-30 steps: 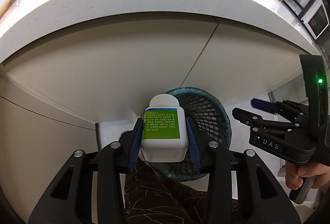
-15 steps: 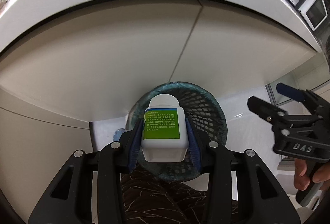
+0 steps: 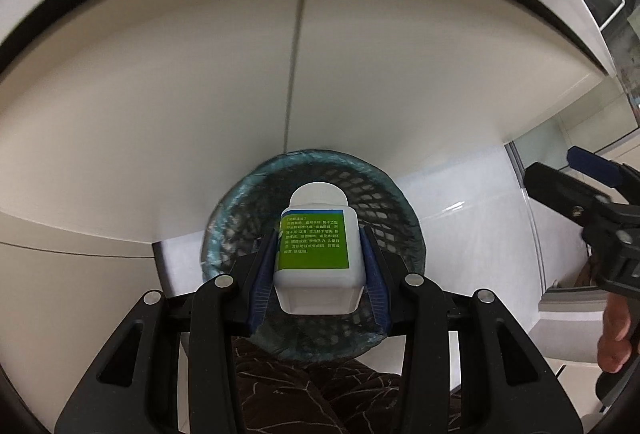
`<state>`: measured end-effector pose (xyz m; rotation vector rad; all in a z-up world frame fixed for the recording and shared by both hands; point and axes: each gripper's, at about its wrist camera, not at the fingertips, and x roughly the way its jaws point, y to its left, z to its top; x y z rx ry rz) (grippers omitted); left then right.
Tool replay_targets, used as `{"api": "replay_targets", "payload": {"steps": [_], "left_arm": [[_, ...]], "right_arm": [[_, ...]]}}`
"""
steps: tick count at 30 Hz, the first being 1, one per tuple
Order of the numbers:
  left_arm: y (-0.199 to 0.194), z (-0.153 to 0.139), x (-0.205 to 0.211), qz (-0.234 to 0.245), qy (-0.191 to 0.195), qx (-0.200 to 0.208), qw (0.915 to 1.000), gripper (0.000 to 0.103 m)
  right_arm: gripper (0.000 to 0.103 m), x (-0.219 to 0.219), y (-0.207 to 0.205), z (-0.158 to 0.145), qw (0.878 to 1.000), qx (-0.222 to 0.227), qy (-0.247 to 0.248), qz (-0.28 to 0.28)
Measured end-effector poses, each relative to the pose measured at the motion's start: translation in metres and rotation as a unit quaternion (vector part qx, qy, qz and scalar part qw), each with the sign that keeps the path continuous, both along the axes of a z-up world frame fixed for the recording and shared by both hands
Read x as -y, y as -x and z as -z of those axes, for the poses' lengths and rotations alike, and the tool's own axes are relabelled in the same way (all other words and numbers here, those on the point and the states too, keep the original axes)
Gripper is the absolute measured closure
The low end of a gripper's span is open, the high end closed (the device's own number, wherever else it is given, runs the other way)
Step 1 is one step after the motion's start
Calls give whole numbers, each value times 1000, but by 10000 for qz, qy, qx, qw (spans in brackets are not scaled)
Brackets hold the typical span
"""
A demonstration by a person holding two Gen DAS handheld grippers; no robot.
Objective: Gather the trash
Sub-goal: 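Open the left tool to drop the pill bottle while the right tool releases the wrapper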
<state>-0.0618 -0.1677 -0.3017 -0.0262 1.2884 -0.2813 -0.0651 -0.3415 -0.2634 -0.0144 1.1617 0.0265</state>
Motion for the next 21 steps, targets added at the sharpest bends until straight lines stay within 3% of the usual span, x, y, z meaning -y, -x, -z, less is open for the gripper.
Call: {"api": "replay_targets", "payload": {"steps": [11,17,21], "left_arm": [[1,21,25,317,-36,-67,9995,59],[1,14,23,187,-53,0,9998,43],[0,1,16,84,-113,196,9997,25]], "right_arm": [[8,16,2,-2,9999,-72,28,80],[8,14,-1,-1,10000,-79,0,56],[8,9,-4,-9,10000,34,10,-44]]}}
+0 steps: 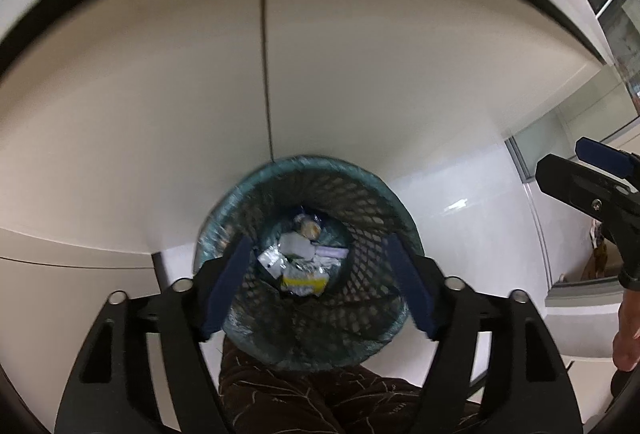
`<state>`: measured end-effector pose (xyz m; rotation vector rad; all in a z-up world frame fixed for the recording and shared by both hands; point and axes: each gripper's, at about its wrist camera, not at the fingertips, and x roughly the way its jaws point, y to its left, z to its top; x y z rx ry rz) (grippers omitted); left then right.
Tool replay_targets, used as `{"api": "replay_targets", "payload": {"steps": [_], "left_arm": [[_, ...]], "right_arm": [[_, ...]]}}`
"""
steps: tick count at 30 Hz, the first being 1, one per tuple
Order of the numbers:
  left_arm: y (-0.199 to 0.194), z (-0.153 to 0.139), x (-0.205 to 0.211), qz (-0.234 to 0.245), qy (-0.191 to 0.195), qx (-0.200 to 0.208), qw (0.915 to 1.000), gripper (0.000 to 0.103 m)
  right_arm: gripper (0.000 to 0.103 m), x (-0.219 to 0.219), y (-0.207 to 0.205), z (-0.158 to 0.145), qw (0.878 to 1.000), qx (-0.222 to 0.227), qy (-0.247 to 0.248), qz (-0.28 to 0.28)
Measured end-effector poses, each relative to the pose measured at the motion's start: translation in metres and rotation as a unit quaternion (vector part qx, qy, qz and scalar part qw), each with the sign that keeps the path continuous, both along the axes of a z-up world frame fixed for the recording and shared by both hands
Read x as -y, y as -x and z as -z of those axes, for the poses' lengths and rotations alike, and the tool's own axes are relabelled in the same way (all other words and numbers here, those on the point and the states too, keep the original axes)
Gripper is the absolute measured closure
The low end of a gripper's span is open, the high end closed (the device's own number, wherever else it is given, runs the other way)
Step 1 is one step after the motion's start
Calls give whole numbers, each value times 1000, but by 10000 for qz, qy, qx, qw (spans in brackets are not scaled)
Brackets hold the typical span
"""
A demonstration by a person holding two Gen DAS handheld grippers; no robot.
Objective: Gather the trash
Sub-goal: 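Open the left tool to drop the pill bottle while the right tool releases the wrapper, then raise both tools back up over the counter toward the bubble wrap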
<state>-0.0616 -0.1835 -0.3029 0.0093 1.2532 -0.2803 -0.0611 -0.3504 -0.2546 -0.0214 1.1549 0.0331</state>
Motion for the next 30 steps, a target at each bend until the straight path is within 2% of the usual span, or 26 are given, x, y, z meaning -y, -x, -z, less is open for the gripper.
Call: {"api": "replay_targets", "payload": {"steps": [1,5,10,18,30], "left_arm": [[0,-3,-2,-38,-36,51,10000,18],[2,-27,-13,-66,-250,463,9986,6],[4,-59,-40,-322,-219,635,9972,6],[2,-111,-83,-851,-59,620,9944,6],[-8,-187,-119,-1329,71,858,9874,6]], "right_arm": [[8,-2,-1,-2,10000,33,17,-26],[8,-12,-6,-17,9996,187,94,-167],[8,-24,-12,-41,9987,354,102,-360],[8,-44,-25,-78,9976,451,32,-518],[8,-64,-44,-148,9950,835,-44,-542]]}}
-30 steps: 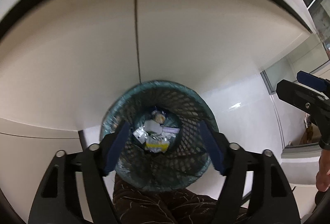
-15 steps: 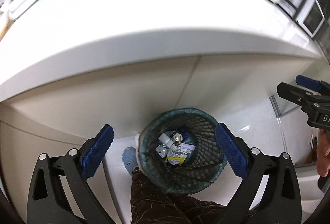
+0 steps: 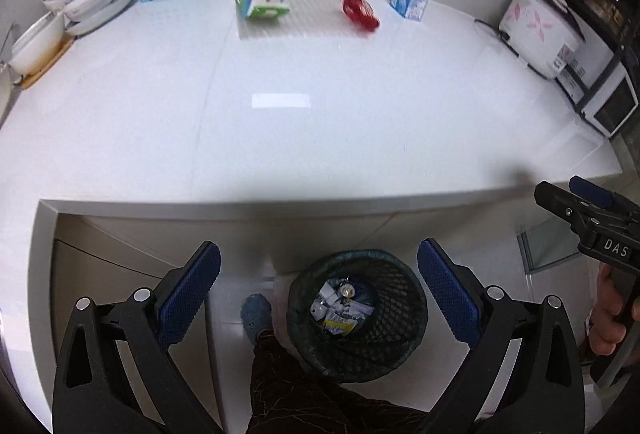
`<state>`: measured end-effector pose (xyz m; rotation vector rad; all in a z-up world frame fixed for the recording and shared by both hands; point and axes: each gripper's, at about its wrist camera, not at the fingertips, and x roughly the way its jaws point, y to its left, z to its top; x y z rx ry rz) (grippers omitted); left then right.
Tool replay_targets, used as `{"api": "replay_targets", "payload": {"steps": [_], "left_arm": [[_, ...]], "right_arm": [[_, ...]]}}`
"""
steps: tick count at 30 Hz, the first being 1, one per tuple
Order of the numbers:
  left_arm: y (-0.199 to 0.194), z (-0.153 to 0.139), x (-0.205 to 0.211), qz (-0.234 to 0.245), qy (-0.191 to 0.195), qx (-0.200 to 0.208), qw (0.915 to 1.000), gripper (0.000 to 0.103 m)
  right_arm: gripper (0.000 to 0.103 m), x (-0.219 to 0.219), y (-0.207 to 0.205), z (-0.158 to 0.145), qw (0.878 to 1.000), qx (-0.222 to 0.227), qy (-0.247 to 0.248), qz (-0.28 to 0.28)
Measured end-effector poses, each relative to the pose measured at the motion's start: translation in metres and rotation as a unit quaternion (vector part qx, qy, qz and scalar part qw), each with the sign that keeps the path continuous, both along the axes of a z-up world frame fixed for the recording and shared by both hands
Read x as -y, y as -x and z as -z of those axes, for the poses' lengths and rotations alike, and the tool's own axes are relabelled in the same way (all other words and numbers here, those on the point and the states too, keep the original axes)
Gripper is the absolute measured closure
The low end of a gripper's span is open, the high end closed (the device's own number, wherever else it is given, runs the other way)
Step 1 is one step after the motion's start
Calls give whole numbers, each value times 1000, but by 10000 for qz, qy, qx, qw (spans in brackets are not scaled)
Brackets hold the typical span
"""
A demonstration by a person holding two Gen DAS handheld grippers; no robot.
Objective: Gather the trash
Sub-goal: 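Raise both tools back up over the counter toward the bubble wrap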
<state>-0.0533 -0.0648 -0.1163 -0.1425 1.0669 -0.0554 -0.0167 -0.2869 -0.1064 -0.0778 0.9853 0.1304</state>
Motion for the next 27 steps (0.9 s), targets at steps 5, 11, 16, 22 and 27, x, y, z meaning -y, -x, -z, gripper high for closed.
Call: {"api": "replay_targets", "payload": {"steps": [5,11,16,22,27], "left_arm": [[-11,-31,-11,-98,-47,130,9999,6],[-30,-59,-18,-166,-94,261,9995,6],[-49,-77,-24,-196,-129,356,9991,6],[-76,-92,-34,-217,-127,449,9987,6],[-103,-96,-46,-223,-177,471,9985,6]], "right_arm": [[8,-7,-11,-25,9998,176,-19,-23],[8,-17,-27,-53,9992,380,-68,-60],[8,-25,-45,-76,9984,543,-116,-70],[8,-40,-70,-90,9978,646,-69,-159],[8,-51,-95,-93,9980,606,-99,-168]]}}
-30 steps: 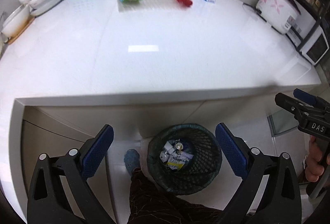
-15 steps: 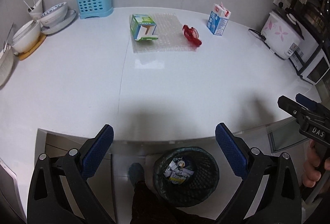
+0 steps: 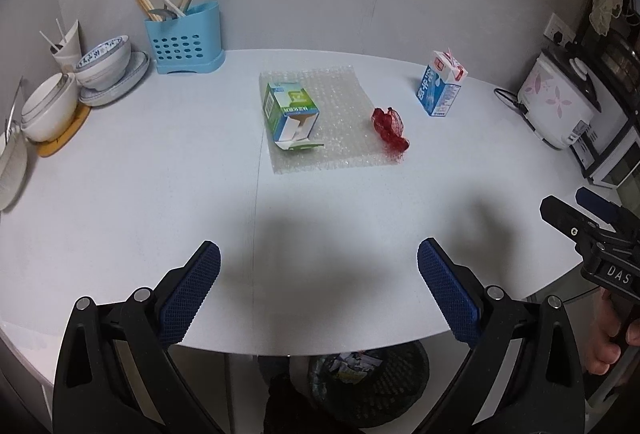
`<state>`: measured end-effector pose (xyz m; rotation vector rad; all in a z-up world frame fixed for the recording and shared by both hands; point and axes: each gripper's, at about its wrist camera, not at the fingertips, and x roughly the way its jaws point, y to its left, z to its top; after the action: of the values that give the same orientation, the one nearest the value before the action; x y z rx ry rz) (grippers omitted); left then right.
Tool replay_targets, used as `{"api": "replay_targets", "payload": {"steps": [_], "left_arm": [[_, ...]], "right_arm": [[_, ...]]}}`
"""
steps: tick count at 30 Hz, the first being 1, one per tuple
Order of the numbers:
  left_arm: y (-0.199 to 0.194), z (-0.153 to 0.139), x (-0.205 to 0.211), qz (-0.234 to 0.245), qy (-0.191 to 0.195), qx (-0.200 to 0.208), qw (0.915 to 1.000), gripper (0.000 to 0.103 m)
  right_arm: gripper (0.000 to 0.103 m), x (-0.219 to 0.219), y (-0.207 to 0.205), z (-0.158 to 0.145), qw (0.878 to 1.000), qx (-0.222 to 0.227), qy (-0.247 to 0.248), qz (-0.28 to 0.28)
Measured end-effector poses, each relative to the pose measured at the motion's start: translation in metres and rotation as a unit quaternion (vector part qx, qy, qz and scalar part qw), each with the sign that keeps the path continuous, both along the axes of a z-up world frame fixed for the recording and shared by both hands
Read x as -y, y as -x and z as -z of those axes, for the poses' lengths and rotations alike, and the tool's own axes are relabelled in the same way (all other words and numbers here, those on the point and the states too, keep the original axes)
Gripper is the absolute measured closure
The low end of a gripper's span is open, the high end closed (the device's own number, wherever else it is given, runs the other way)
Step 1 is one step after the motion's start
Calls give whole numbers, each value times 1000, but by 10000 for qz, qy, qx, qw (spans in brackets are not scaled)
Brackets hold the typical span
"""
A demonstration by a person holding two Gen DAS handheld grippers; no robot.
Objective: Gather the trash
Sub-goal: 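Raise both tools back up over the counter toward the bubble wrap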
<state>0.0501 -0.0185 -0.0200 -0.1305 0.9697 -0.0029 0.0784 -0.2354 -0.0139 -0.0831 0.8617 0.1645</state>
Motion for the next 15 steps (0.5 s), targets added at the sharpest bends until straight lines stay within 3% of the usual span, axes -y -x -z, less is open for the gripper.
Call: {"api": "replay_targets", "payload": {"steps": [8,15], "left_arm": [[-55,3,-17,15,1,-96,10000,6],[-96,17,-23,113,12,-171,9998,6]], "right_arm": [[8,-17,-46,0,9999,-94,49,87],[8,-22,-81,17,9991,-292,75,308]]}}
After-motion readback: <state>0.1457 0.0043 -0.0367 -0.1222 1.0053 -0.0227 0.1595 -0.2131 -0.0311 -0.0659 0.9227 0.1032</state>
